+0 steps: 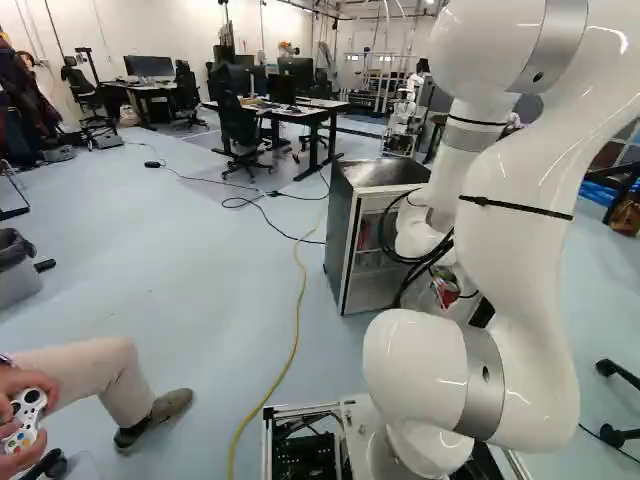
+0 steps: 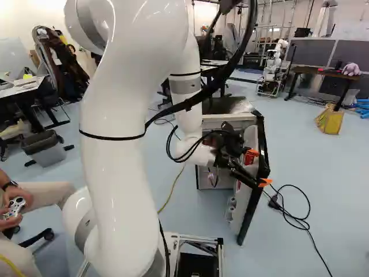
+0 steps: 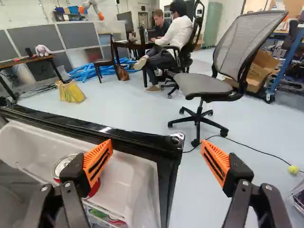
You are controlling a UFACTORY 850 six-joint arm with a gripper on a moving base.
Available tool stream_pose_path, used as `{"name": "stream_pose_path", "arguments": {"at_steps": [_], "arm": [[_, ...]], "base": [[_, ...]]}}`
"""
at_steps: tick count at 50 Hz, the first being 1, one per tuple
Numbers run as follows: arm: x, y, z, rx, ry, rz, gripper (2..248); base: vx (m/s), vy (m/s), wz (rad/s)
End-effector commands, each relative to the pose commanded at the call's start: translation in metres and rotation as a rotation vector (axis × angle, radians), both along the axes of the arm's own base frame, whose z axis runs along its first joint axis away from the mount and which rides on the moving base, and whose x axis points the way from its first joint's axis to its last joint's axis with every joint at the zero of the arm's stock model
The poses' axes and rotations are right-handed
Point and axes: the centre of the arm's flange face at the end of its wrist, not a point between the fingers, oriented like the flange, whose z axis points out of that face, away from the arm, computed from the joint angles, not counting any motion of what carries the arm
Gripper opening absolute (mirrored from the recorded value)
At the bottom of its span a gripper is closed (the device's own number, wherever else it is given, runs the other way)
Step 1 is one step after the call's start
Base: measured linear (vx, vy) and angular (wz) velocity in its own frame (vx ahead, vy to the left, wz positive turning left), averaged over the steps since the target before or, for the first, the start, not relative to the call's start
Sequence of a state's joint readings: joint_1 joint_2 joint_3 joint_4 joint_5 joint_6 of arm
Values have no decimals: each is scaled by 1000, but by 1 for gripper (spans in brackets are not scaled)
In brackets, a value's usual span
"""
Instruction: Grab a drink from the fridge
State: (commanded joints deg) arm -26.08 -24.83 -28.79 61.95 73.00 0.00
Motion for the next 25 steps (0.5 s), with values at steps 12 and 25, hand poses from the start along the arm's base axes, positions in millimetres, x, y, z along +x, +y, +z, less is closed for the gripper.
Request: {"name": "stream_pose_path", "arguments": {"at_steps": [12,25], "arm": [[8,-25,-2,-9,-19,-53,247],[14,-52,-4,-18,-42,-138,247]], "base": [[0,0,0],[0,0,0]]}}
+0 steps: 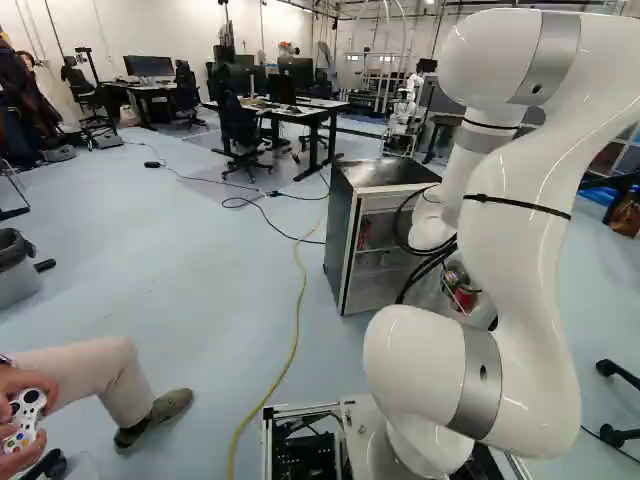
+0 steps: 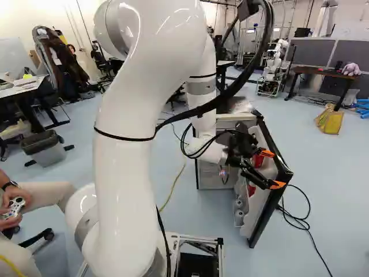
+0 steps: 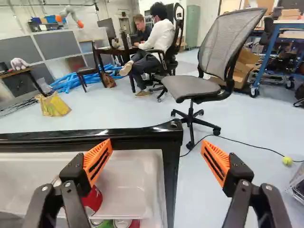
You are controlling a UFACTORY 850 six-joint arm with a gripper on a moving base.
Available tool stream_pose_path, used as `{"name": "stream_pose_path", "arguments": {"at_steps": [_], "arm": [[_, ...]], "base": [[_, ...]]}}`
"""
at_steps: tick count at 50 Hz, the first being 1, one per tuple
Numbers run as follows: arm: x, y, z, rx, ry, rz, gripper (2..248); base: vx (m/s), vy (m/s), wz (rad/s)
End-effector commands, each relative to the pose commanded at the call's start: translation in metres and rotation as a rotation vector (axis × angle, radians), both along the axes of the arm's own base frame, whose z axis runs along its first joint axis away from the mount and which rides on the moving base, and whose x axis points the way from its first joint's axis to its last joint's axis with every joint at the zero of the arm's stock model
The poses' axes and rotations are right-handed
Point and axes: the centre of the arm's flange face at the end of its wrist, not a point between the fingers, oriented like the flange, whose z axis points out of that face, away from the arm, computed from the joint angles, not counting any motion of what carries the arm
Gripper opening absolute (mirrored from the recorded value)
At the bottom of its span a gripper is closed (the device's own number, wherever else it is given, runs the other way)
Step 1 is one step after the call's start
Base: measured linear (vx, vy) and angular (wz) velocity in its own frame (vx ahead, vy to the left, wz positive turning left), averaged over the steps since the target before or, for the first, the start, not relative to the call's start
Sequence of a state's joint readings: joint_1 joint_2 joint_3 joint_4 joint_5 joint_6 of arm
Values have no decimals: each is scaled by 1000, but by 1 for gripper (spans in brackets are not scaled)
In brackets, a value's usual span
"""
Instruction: Grab a drink from the fridge
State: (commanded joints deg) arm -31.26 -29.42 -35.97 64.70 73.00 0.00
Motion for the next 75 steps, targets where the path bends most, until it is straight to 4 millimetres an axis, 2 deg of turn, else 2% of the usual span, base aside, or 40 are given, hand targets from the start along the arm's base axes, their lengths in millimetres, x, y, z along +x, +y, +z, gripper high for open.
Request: {"name": "stream_pose_path", "arguments": {"at_steps": [23,75], "arm": [[11,-49,-4,-22,-42,-112,247],[47,-161,-15,-99,-145,-234,247]], "base": [[0,0,0],[0,0,0]]}}
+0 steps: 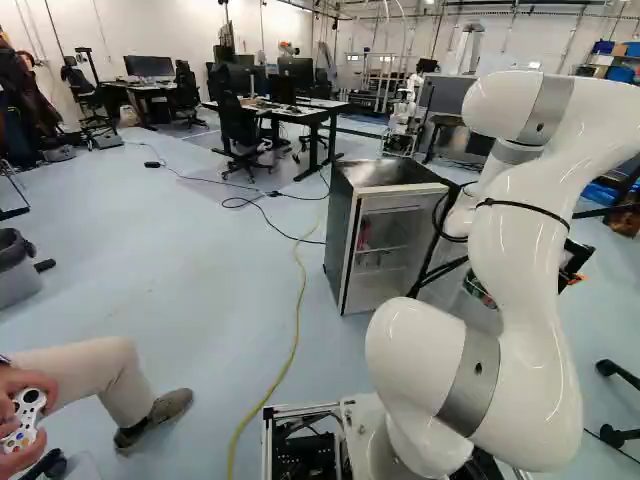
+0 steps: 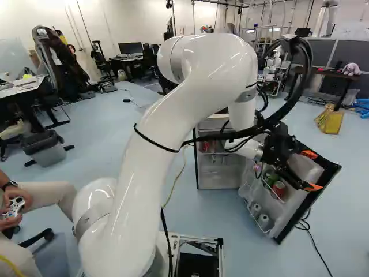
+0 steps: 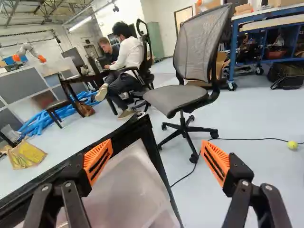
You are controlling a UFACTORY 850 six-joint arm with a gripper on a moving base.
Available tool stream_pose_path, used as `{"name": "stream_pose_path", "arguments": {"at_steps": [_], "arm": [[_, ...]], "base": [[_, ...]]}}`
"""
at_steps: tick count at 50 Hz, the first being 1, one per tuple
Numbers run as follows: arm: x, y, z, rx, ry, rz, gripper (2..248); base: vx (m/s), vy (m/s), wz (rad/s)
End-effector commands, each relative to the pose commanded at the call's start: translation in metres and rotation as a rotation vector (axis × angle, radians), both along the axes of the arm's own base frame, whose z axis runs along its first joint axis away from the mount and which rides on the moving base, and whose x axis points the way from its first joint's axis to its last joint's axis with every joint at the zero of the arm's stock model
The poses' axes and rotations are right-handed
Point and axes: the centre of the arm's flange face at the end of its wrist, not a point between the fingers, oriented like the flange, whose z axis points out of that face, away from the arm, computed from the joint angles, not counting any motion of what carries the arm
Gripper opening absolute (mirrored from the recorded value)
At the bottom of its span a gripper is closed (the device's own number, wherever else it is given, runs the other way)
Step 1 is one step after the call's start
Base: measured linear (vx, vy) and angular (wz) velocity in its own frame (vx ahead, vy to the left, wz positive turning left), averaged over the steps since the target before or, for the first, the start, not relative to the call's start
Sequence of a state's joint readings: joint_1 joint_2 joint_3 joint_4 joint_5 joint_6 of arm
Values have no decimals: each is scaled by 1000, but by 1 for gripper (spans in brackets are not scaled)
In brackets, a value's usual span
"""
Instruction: Grab a drink from the fridge
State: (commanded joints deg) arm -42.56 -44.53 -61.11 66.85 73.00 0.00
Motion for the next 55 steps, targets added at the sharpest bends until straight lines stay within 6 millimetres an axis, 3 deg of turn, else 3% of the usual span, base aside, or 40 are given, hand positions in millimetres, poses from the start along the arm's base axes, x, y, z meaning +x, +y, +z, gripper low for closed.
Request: {"name": "stream_pose_path", "arguments": {"at_steps": [16,55], "arm": [[-4,-2,1,-2,5,10,247],[-37,45,18,-8,135,375,247]], "base": [[0,0,0],[0,0,0]]}}
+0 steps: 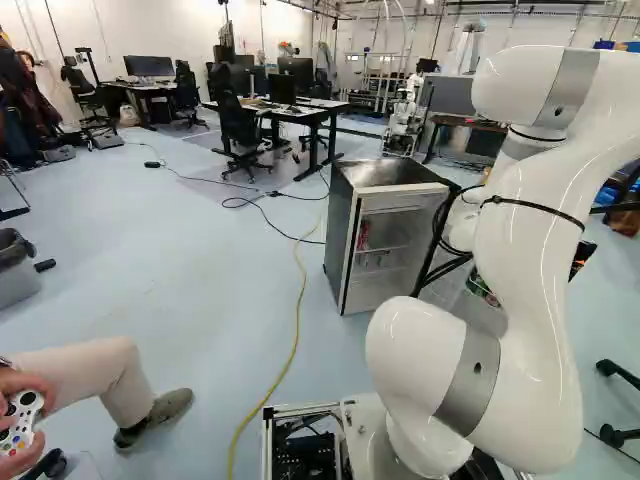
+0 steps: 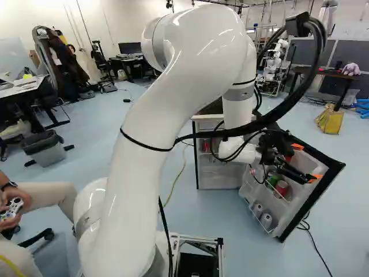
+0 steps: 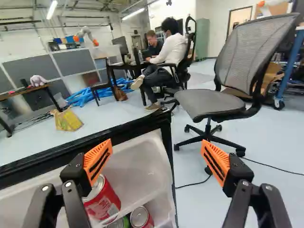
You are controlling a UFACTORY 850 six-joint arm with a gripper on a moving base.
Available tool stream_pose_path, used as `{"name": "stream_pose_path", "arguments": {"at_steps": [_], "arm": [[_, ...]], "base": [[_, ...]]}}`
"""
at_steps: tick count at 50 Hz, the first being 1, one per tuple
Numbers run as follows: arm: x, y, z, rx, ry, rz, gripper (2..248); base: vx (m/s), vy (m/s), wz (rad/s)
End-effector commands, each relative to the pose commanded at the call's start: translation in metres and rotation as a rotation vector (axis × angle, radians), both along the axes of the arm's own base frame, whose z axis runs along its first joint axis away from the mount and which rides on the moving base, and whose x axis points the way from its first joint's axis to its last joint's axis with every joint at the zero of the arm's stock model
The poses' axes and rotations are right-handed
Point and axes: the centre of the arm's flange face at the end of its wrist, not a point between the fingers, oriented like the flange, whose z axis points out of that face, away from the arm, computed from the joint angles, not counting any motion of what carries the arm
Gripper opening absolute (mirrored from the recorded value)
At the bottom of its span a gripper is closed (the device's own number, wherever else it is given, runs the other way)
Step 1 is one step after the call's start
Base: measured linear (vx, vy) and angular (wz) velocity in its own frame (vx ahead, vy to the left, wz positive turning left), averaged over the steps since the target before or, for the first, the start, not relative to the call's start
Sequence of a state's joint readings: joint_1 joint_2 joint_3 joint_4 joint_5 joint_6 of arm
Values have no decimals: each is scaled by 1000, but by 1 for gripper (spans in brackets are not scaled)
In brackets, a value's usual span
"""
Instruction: Grab a drink from the fridge
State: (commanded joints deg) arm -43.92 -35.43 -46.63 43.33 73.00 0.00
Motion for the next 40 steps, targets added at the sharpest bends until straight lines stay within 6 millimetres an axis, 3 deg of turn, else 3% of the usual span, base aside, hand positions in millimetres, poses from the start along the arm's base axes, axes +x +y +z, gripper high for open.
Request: {"name": "stream_pose_path", "arguments": {"at_steps": [40], "arm": [[-34,68,16,3,98,404,247]], "base": [[0,0,0]]}}
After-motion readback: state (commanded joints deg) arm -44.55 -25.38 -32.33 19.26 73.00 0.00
